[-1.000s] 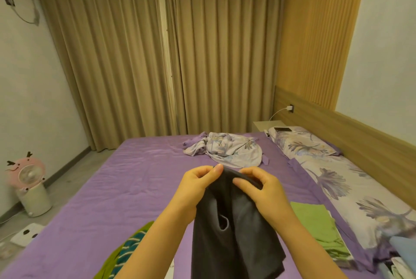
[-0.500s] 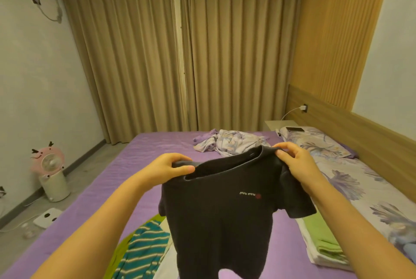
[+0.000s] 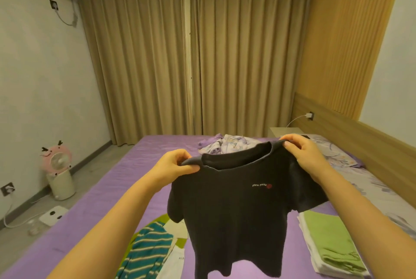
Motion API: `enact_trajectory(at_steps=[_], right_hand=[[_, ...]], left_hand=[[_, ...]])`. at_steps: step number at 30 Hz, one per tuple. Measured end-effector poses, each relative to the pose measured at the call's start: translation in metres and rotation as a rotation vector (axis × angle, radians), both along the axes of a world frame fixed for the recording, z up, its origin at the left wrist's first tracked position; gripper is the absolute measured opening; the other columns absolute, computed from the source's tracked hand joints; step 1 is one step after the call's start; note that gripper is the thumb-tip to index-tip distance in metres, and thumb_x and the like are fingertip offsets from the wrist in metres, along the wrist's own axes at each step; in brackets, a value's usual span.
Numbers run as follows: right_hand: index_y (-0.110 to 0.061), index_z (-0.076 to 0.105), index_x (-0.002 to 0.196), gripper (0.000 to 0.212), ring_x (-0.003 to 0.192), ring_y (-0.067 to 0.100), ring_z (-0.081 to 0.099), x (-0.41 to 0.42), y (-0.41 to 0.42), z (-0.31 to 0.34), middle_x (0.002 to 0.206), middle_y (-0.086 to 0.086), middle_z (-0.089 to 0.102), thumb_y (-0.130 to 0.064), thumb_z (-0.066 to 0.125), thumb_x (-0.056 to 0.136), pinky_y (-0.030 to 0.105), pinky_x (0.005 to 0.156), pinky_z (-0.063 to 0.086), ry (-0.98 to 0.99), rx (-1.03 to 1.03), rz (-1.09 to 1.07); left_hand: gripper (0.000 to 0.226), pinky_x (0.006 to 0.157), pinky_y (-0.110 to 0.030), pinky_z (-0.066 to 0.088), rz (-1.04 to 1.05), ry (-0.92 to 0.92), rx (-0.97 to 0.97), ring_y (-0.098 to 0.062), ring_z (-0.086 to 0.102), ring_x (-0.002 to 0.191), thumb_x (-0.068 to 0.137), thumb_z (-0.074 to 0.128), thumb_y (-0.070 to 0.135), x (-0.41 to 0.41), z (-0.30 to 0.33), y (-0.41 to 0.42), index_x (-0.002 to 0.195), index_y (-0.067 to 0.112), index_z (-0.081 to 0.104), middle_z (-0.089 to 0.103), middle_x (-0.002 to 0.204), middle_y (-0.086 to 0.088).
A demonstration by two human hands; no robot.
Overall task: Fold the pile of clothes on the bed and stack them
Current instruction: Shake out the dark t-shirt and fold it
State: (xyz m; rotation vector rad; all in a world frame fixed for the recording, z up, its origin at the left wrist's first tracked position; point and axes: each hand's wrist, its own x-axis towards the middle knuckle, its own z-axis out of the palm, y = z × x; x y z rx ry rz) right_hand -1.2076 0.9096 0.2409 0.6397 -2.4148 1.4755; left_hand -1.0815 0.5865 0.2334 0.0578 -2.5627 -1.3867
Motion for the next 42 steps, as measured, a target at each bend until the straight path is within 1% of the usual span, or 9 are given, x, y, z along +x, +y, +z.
enact_trajectory(at_steps=[6,13,21,26,30,33,36,39,42], right_hand=[[-0.026,0.062,0.102,0.017,0.091,-0.002,0.052,0.011,-0.013,0.006,0.095,-0.016,0.059,-0.015,0.05,0.097,0.01,0.069,0.037,0.043,0.025,0.025],[-0.015,0.069,0.103,0.015,0.082,0.004,0.055,0.023,-0.024,0.008,0.09,-0.006,0.062,-0.019,0.062,0.09,0.011,0.067,0.038,0.069,0.177,-0.077],[-0.027,0.069,0.1,0.017,0.091,0.008,0.053,0.053,-0.024,0.016,0.095,-0.007,0.061,-0.015,0.059,0.092,0.02,0.074,0.04,0.047,0.224,-0.064],[-0.02,0.068,0.108,0.019,0.095,0.014,0.055,0.068,-0.035,0.017,0.104,0.002,0.065,-0.018,0.057,0.093,0.025,0.082,0.044,0.164,0.37,-0.183],[-0.021,0.066,0.111,0.022,0.101,0.026,0.059,0.076,-0.044,0.017,0.11,0.007,0.067,-0.029,0.053,0.095,0.042,0.085,0.05,0.231,0.72,-0.402],[-0.016,0.065,0.107,0.017,0.09,0.025,0.06,0.082,-0.054,0.012,0.105,0.009,0.065,-0.021,0.054,0.095,0.041,0.072,0.055,0.159,0.483,-0.383],[-0.014,0.061,0.107,0.014,0.089,0.024,0.061,0.091,-0.058,0.004,0.104,0.009,0.06,-0.016,0.053,0.096,0.031,0.059,0.056,0.049,0.184,-0.351],[-0.014,0.062,0.107,0.016,0.085,0.024,0.059,0.099,-0.055,-0.002,0.103,0.011,0.063,-0.02,0.052,0.096,0.041,0.064,0.056,0.081,0.235,-0.441],[-0.018,0.062,0.11,0.019,0.092,0.027,0.059,0.109,-0.046,-0.005,0.103,0.009,0.066,-0.025,0.05,0.097,0.031,0.064,0.041,0.227,0.394,-0.511]], left_hand=[[0.032,0.061,-0.024,0.045,0.121,0.157,0.028,-0.015,0.053,0.068,0.083,0.072,0.028,-0.003,-0.008,-0.002,0.069,0.014,0.046,0.055,0.069,-0.002],[0.059,0.063,-0.028,0.04,0.023,0.05,0.009,-0.014,0.05,0.062,0.06,0.062,0.079,0.008,0.01,-0.025,0.06,0.021,0.055,0.049,0.06,-0.001],[0.014,0.068,-0.026,0.043,-0.177,-0.172,-0.131,-0.013,0.055,0.07,0.084,0.072,0.021,0.035,0.04,-0.082,0.082,0.007,0.069,0.06,0.071,-0.002],[0.011,0.076,-0.024,0.051,-0.072,-0.063,-0.014,-0.013,0.065,0.086,0.092,0.062,0.016,0.041,0.028,-0.089,0.088,0.019,0.073,0.071,0.085,0.002],[0.015,0.077,-0.04,0.055,0.226,0.031,-0.308,-0.021,0.065,0.081,0.094,0.058,0.024,0.033,0.015,-0.082,0.097,0.017,0.071,0.07,0.089,-0.004],[0.01,0.056,-0.031,0.055,0.239,0.023,-0.237,-0.017,0.068,0.057,0.098,0.05,0.018,0.03,0.014,-0.073,0.102,0.02,0.059,0.066,0.083,-0.003],[0.013,0.062,-0.039,0.059,0.238,0.031,-0.217,-0.024,0.07,0.068,0.099,0.047,0.013,0.03,0.011,-0.071,0.104,0.016,0.059,0.064,0.093,-0.007],[0.017,0.071,-0.046,0.056,0.269,0.146,-0.416,-0.028,0.066,0.075,0.098,0.052,0.019,0.033,0.008,-0.072,0.103,0.009,0.064,0.067,0.095,-0.012],[0.024,0.067,-0.047,0.053,0.269,0.315,-0.579,-0.031,0.061,0.072,0.098,0.05,0.026,0.038,0.005,-0.074,0.099,0.006,0.064,0.064,0.091,-0.014]])
